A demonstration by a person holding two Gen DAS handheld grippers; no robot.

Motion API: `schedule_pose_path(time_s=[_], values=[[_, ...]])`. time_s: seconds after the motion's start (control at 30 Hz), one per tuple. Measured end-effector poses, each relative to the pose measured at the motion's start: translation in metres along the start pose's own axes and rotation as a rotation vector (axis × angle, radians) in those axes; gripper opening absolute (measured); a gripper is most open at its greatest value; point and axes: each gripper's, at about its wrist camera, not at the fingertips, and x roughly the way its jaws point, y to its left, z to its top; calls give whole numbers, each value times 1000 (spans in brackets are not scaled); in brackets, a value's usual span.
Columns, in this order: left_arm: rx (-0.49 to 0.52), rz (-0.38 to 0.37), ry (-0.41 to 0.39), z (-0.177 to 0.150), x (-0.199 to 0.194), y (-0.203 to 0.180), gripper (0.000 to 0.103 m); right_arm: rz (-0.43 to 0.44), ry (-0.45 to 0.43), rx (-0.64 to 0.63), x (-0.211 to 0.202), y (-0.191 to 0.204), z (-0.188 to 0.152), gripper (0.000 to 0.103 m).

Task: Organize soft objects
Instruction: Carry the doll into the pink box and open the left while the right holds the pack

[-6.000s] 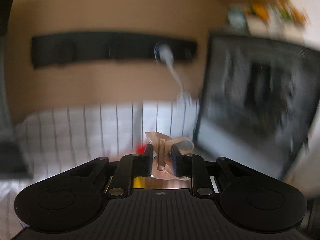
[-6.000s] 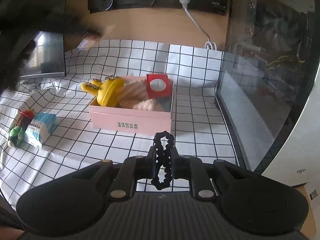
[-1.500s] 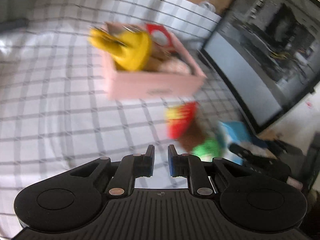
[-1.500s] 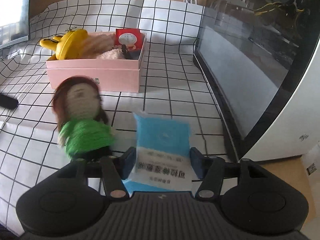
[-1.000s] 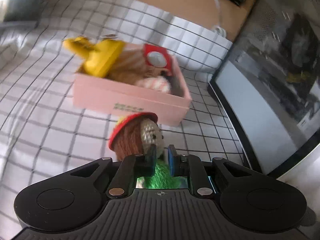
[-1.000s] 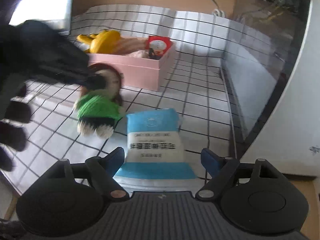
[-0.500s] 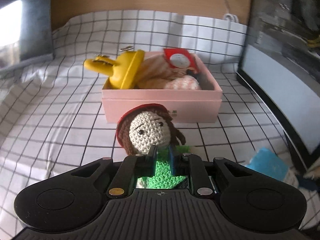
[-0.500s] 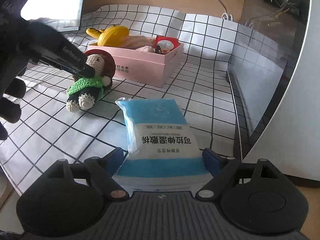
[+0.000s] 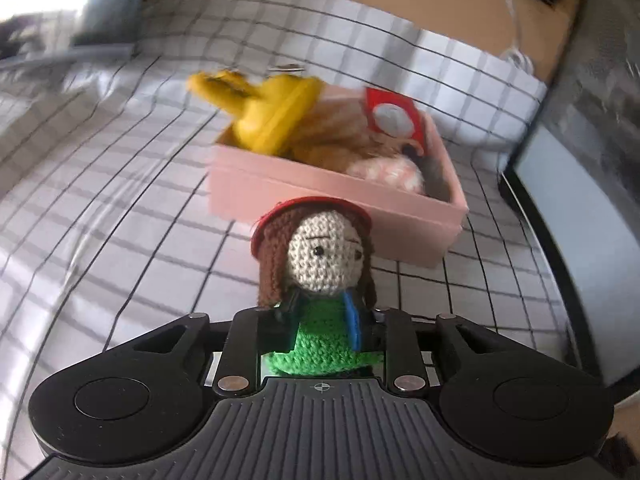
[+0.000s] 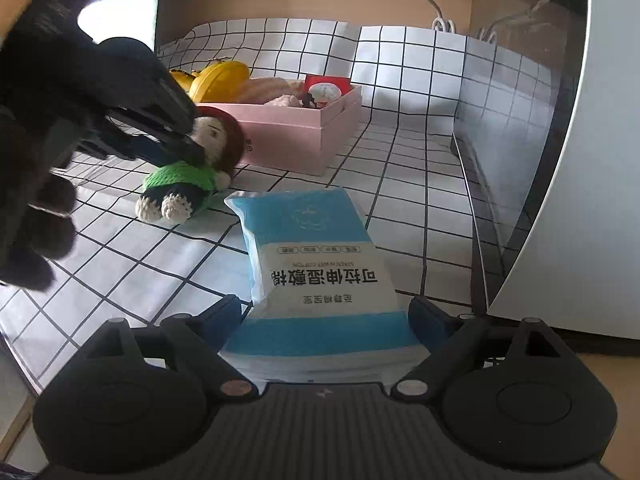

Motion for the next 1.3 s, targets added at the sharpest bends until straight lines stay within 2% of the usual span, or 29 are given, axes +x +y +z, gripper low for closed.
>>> schedule_pose_path(time_s=[0.03,0.1,0.13,0.33,0.63,0.77,0.83,0.9,0.97,1.0,1.03,1.13,1.2,1.3], values=[[11,-6,7,0,2,-2,58,4,1,4,0,-1,0,91],[41,-18,30,-1,9,-5,76,10,0,7,1,-2,-1,91],[58,-7,45,-1,13,-6,80,12,-1,7,1,-2,-1,91],[24,16,75,1,24,11,79,16,-2,7,0,-3,-2,91],[47,-15,79,8,26,16,79,12,14,-21,-2,0,4,91],[53,-42,69,8,32,22,77,19,-54,-98,-10,6,21,91],[48,-68,61,9,33,27,76,30,-36,-116,-3,6,31,91],[64,-102,59,8,33,32,73,44,25,-94,11,1,38,91],[95,-131,62,8,30,38,67,63,75,-57,19,-3,44,79],[109,-139,59,7,27,41,62,74,94,-38,20,-4,45,62],[130,-139,52,7,22,43,57,89,112,-22,20,-5,46,54],[245,-156,36,1,4,47,54,103,148,6,12,-2,49,53],[319,-183,49,-7,-8,50,53,93,142,-2,3,4,48,53],[359,-253,80,-15,-26,60,52,61,125,-14,-10,14,50,53]])
